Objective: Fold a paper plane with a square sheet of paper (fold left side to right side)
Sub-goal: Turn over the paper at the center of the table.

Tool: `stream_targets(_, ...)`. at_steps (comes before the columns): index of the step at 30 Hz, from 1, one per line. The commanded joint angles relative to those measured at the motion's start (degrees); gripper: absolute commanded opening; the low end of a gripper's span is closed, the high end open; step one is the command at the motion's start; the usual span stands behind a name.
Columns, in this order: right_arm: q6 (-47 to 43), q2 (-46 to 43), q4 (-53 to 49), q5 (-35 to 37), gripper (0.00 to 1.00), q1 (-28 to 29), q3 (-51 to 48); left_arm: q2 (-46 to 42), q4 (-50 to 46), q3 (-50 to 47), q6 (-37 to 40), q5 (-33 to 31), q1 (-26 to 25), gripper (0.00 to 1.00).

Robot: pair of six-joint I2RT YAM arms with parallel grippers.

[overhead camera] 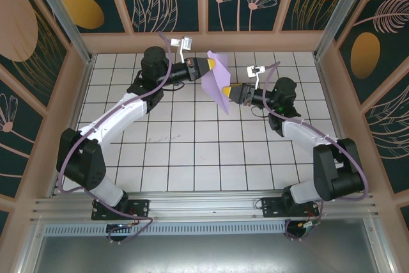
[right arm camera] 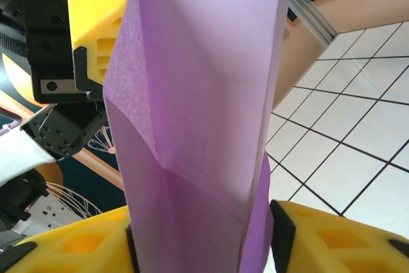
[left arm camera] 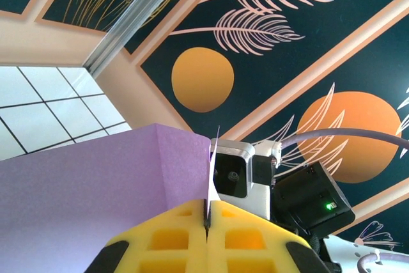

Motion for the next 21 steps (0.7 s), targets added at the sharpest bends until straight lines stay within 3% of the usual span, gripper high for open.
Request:
stream_targets(1,-2.3,-2.0,-0.1,-1.1,0.43,-0.4,1.9,0.7,1.6,-0.7,0.0,0.1,-0.4,0.01)
stream_targets(6,-6.7,-3.4,-6.8,-0.5,0.26,-0.4,2.8,0.7,-1.0,-0.5,1.6,-1.1,-0.4,0.08)
stream_targets(10,-12.7,-5.5,-16.0,1.7,0.16,-0.4,4.0,-0.7,-7.4,0.4,6.0,-5.1,-0.4,0.31)
stream_targets(13,-18.9,-7.7,-26.4,5.7,0.14,-0.4,5.7,-3.2,-16.0,1.4,11.5,-13.3,-0.3,0.55)
stream_targets(16,-27.4,-9.2,-42.7,15.6,0.11,0.8,10.2,-7.6,-20.6,-0.3,15.2,-22.1,-0.3,0.62)
stream_targets(19,-33.1,-9.6,-57.7,31.9,0.08,5.2,15.8,-13.4,-21.1,-4.8,16.4,-29.8,-0.3,0.69)
stream_targets(21,-34.3,-8.7,-66.8,47.2,0.06,10.2,19.8,-17.8,-20.2,-8.7,16.3,-33.7,-0.3,0.70)
